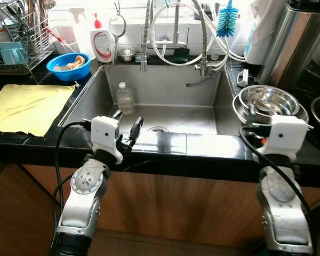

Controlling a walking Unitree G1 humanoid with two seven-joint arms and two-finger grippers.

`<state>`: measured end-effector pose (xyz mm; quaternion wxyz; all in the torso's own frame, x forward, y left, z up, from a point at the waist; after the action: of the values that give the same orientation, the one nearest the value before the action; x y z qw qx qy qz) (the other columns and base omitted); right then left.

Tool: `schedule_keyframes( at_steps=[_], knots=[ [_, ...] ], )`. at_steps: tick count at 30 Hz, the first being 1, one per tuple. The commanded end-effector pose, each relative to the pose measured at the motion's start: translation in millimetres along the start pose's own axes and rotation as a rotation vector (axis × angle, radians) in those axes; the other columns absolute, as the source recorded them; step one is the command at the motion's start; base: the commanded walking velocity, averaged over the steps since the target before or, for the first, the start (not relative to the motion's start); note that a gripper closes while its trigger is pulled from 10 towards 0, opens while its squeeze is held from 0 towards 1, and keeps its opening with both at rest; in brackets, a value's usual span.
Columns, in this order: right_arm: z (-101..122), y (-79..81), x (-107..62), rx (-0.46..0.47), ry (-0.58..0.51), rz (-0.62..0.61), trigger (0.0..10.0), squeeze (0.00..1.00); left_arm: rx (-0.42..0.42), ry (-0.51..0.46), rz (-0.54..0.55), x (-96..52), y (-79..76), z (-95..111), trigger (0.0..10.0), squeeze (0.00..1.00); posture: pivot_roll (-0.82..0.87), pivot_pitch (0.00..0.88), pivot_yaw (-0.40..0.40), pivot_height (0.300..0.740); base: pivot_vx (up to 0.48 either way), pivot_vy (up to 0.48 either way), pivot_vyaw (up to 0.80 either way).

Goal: Kitchen organization

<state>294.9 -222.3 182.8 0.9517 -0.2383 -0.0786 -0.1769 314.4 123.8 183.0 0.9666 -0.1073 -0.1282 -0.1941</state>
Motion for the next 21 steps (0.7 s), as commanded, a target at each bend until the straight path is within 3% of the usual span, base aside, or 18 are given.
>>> schedule_keyframes(
  at_steps=[1, 4, 17, 21],
  knots=[
    [-0.1, -9.5, -0.6, 0.009, 0.014, -0.042, 10.0, 0.0, -0.005, 0.023, 0.003, -0.6, 2.3, -3.1, 10.0, 0.0, -0.04, 0.0, 0.058, 0.74, 0.0, 0.0, 0.0],
    [-3.6, -16.2, -1.1, 0.033, 0.045, -0.062, 10.0, 0.0, -0.006, 0.027, 0.001, -1.3, 1.9, -4.4, 10.0, 0.0, -0.05, 0.0, 0.06, 0.74, 0.0, 0.0, 0.0],
    [-1.3, -14.3, -3.8, 0.047, 0.054, -0.05, 10.0, 0.0, -0.008, 0.03, 0.005, -3.7, 2.0, -5.0, 10.0, 0.0, -0.04, 0.0, 0.055, 0.74, 0.0, 0.0, 0.0],
    [9.6, -15.4, 0.0, 0.057, -0.002, -0.043, 10.0, 0.0, -0.009, 0.03, 0.006, -3.9, 1.4, -5.7, 10.0, 0.0, -0.04, 0.0, 0.054, 0.74, 0.0, 0.0, 0.0]
  ],
)
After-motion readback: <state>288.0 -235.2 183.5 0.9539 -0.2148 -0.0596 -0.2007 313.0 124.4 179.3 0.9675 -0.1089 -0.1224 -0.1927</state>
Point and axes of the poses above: a point about 5 cm out from each wrist's last joint towards the gripper, its own x axis pointing out of the wrist towards the gripper, its own z axis along the axis of the wrist's last joint, y = z × x, the point moved 2 cm from there along x, pointing out of the wrist towards the gripper, and after that the axes turned 15 degrees about -x, right-handed, at the moved point
